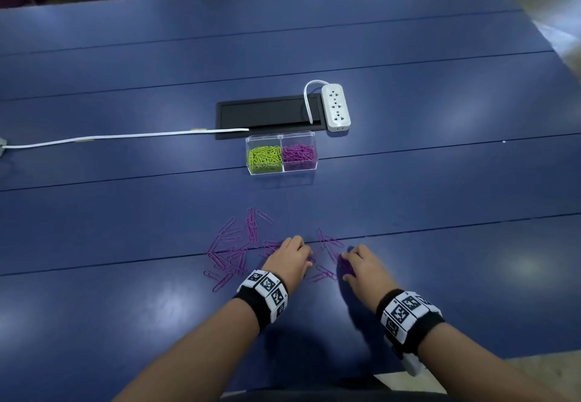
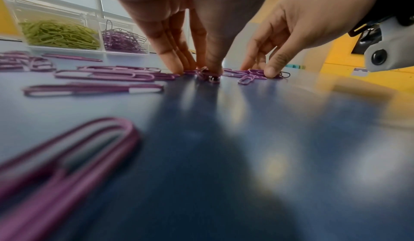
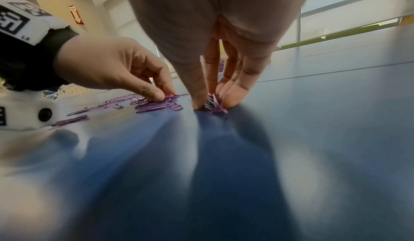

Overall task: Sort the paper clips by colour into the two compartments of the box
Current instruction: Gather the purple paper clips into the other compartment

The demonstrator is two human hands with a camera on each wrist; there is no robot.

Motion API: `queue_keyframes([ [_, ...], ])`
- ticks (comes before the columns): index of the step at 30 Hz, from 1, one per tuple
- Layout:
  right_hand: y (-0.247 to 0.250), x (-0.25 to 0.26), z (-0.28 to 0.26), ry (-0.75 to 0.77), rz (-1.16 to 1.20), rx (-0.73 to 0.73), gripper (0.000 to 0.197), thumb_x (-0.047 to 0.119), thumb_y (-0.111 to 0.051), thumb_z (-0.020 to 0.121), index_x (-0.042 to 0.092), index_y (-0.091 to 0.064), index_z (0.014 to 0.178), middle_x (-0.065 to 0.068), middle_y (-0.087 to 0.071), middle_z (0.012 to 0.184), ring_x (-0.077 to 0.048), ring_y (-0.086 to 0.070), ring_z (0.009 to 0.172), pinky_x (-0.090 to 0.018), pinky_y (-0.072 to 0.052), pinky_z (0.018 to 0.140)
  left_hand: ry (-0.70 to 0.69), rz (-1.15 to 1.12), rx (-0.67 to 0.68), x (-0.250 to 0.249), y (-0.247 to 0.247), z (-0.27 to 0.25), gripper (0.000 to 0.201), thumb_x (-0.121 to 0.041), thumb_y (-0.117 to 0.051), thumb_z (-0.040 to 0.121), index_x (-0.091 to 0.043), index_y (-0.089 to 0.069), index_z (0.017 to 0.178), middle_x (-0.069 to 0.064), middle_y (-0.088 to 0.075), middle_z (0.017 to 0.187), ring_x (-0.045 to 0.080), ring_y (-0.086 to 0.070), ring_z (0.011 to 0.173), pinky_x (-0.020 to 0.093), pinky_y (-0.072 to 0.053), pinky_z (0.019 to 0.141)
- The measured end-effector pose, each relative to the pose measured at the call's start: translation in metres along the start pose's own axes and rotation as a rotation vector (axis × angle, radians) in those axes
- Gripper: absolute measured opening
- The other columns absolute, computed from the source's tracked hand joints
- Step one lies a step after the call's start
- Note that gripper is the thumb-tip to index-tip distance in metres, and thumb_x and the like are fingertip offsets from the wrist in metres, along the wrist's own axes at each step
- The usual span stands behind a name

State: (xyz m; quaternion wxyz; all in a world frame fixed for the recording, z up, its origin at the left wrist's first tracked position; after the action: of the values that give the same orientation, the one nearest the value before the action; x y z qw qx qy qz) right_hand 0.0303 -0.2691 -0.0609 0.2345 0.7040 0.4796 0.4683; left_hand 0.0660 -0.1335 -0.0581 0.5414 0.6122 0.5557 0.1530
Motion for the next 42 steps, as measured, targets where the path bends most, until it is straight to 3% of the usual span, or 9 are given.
queue_keyframes([
  [9,0.007,0.003,0.006,-0.006,-0.036,-0.047,0.016,0.018,-0.053,0.085,0.011,-0.059,0.099,-0.005,-0.054,0.105,-0.022,-0.05,0.103,-0.029,-0.043,0.086,0.078,0.092,-0.005,-0.002,-0.004,0.006,0.029,-0.028,-0.04,0.1,-0.009,-0.047,0.121,0.008,-0.043,0.124,0.023,-0.041,0.116,0.032,-0.039,0.098],
  [14,0.002,0.012,0.019,-0.01,-0.035,0.007,0.016,0.013,-0.052,0.081,0.008,-0.055,0.096,-0.008,-0.054,0.104,-0.024,-0.05,0.101,-0.029,-0.041,0.085,0.163,0.076,-0.022,0.002,-0.006,0.008,0.027,-0.024,-0.044,0.099,-0.008,-0.046,0.119,0.01,-0.045,0.123,0.025,-0.042,0.115,0.034,-0.04,0.097],
  [18,0.009,0.016,0.028,-0.002,0.016,0.019,0.016,0.012,-0.054,0.08,0.009,-0.057,0.095,-0.006,-0.058,0.1,-0.023,-0.054,0.095,-0.025,-0.039,0.08,0.206,0.086,-0.021,0.003,-0.009,0.01,0.023,-0.009,-0.045,0.096,-0.006,-0.045,0.118,0.012,-0.048,0.122,0.027,-0.044,0.113,0.034,-0.04,0.094],
  [21,0.021,0.014,0.038,-0.051,0.173,0.025,0.007,0.011,-0.062,0.078,0.014,-0.062,0.085,0.002,-0.061,0.081,-0.014,-0.057,0.075,-0.016,-0.04,0.067,0.203,0.021,-0.007,0.006,-0.01,0.01,0.023,-0.003,-0.043,0.095,-0.005,-0.046,0.117,0.013,-0.049,0.122,0.028,-0.045,0.113,0.035,-0.04,0.096],
  [24,0.042,0.016,0.055,-0.106,0.348,0.023,0.014,0.008,-0.069,0.074,0.019,-0.062,0.068,0.005,-0.061,0.06,0.0,-0.052,0.046,-0.009,-0.039,0.047,0.197,-0.049,-0.013,0.011,-0.011,0.009,0.023,-0.002,-0.043,0.093,-0.007,-0.048,0.115,0.012,-0.05,0.121,0.028,-0.044,0.113,0.035,-0.04,0.096],
  [26,0.065,0.026,0.072,-0.109,0.463,0.002,0.017,0.003,-0.07,0.074,0.016,-0.063,0.065,0.0,-0.061,0.055,-0.005,-0.05,0.041,-0.011,-0.041,0.044,0.184,-0.094,-0.014,0.013,-0.011,0.007,0.022,-0.003,-0.043,0.093,-0.009,-0.049,0.114,0.01,-0.051,0.12,0.026,-0.045,0.113,0.033,-0.037,0.096],
  [31,0.133,0.064,0.132,-0.036,0.556,-0.114,0.02,-0.001,-0.069,0.075,0.015,-0.063,0.065,0.005,-0.057,0.044,-0.006,-0.049,0.038,-0.021,-0.046,0.05,0.139,-0.164,-0.008,0.016,-0.012,0.005,0.028,0.0,-0.044,0.09,-0.01,-0.053,0.116,0.01,-0.052,0.119,0.025,-0.046,0.113,0.027,-0.034,0.098],
  [37,0.172,0.106,0.195,0.085,0.349,-0.306,0.009,0.007,-0.066,0.078,0.016,-0.065,0.076,-0.001,-0.063,0.074,-0.015,-0.058,0.069,-0.029,-0.052,0.072,0.144,-0.311,-0.079,0.02,0.009,0.002,0.02,-0.008,-0.045,0.094,-0.007,-0.058,0.109,0.01,-0.056,0.113,0.024,-0.051,0.107,0.027,-0.037,0.094],
  [42,0.156,0.123,0.217,0.171,0.131,-0.264,0.012,0.006,-0.058,0.082,0.014,-0.066,0.085,-0.004,-0.067,0.089,-0.018,-0.059,0.081,-0.031,-0.051,0.082,0.208,-0.44,-0.241,0.036,0.072,0.015,0.014,-0.014,-0.052,0.094,-0.012,-0.061,0.104,0.004,-0.061,0.107,0.018,-0.057,0.099,0.029,-0.045,0.091],
])
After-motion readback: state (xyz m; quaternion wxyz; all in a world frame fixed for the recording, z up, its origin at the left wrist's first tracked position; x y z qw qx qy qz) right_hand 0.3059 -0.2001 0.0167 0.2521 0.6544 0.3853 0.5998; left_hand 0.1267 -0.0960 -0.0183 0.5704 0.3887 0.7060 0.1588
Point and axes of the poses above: each hand's wrist, its own z-axis towards the middle knuckle, its own y-axis out of the back of the hand, x = y × z, the point moved 10 cm from there along z, towards the middle knuckle
